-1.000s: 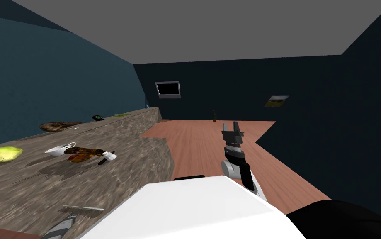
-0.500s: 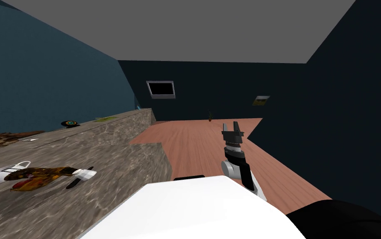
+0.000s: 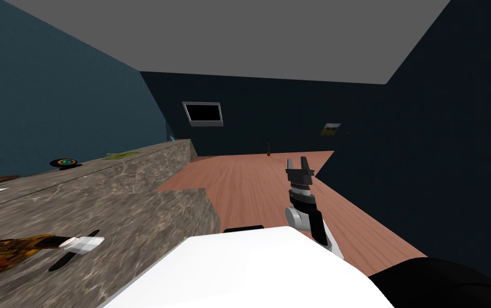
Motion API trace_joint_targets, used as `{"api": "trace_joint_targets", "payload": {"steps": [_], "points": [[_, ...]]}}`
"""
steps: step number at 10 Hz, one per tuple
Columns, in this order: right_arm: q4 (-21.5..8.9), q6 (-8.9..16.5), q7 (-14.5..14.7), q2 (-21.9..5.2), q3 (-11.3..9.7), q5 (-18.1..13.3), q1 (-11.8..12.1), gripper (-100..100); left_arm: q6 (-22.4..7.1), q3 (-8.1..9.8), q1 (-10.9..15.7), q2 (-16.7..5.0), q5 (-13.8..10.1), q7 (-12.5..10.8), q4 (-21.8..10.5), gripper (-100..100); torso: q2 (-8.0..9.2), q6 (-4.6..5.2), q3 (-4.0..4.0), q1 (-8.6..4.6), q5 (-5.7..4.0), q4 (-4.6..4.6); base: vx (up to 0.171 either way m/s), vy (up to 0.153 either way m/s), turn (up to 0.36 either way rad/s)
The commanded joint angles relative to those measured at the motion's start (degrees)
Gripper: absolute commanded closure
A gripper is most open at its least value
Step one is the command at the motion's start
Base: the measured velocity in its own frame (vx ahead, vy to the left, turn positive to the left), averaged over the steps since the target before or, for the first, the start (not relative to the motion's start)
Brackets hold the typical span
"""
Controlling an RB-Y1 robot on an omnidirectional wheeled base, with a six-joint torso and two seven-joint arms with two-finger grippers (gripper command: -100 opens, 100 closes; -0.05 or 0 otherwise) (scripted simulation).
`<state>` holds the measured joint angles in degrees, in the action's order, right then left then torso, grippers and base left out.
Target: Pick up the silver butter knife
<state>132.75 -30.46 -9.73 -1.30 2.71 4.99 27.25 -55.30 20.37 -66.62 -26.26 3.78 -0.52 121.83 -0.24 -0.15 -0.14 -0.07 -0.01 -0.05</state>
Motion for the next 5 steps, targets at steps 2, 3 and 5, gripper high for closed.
{"api": "trace_joint_targets", "payload": {"steps": [2, 3, 5], "points": [[0.00, 0.00, 0.00, 0.00, 0.00, 0.00, 0.00, 0, 1.63, -0.18, 1.81, 0.25, 0.46, 0.17, -3.09, -100, 0.07, 0.00, 0.04, 0.05, 0.01, 0.02, -0.011, 0.023, -0.017], [0.00, 0.00, 0.00, 0.00, 0.00, 0.00, 0.00, 0, 2.17, -0.24, 2.42, 0.33, 0.61, 0.22, -4.12, -100, 0.11, 0.00, 0.07, 0.09, 0.02, 0.03, -0.013, 0.033, -0.012], [0.00, 0.00, 0.00, 0.00, 0.00, 0.00, 0.00, 0, 2.12, -0.29, 2.66, 0.39, 0.69, 0.25, -4.30, -100, 0.12, 0.00, 0.07, 0.10, 0.03, 0.03, -0.008, 0.020, -0.006]]}}
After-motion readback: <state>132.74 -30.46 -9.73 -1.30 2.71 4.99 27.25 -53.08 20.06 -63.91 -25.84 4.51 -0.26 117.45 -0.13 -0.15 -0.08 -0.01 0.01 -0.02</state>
